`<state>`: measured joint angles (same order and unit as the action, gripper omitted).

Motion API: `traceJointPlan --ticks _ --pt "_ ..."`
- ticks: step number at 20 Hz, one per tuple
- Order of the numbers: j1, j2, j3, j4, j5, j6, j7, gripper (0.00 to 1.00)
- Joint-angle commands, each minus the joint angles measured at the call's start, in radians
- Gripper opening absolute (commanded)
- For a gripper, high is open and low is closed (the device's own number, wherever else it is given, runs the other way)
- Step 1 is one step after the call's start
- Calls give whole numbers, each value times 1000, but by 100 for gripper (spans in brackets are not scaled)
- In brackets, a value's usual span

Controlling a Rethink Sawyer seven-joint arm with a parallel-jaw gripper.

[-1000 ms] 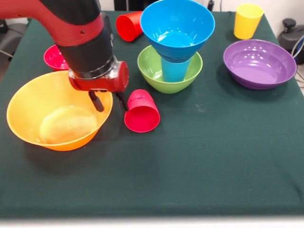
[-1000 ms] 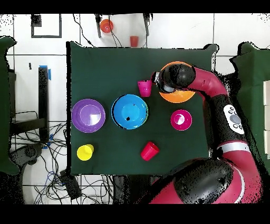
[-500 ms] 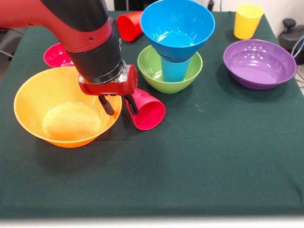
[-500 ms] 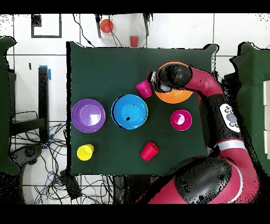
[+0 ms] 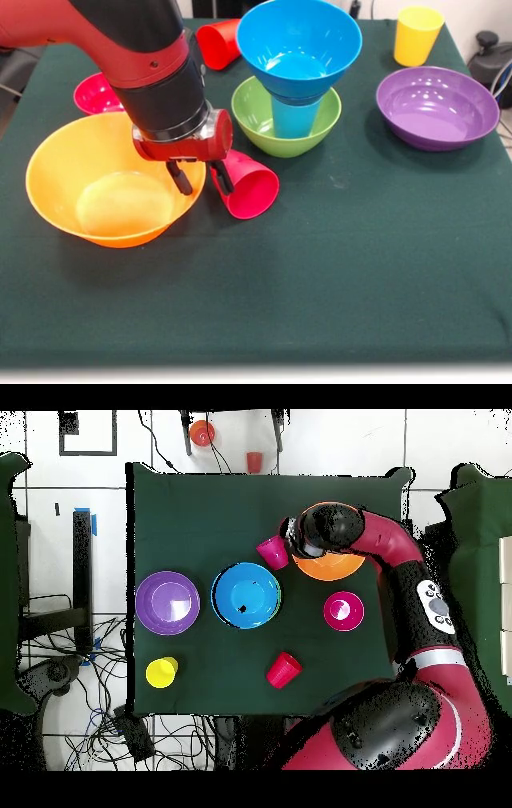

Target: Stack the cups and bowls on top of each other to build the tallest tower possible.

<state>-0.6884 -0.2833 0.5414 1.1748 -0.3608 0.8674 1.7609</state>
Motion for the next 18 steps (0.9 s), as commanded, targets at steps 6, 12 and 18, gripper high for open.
traceJointPlan --ticks 6,12,18 --pt "71 -113 -88 -41 -77 2 -1 100" --pt "103 -118 -143 -80 -97 25 18 100" --pt "118 -92 -171 -103 -109 -24 17 100"
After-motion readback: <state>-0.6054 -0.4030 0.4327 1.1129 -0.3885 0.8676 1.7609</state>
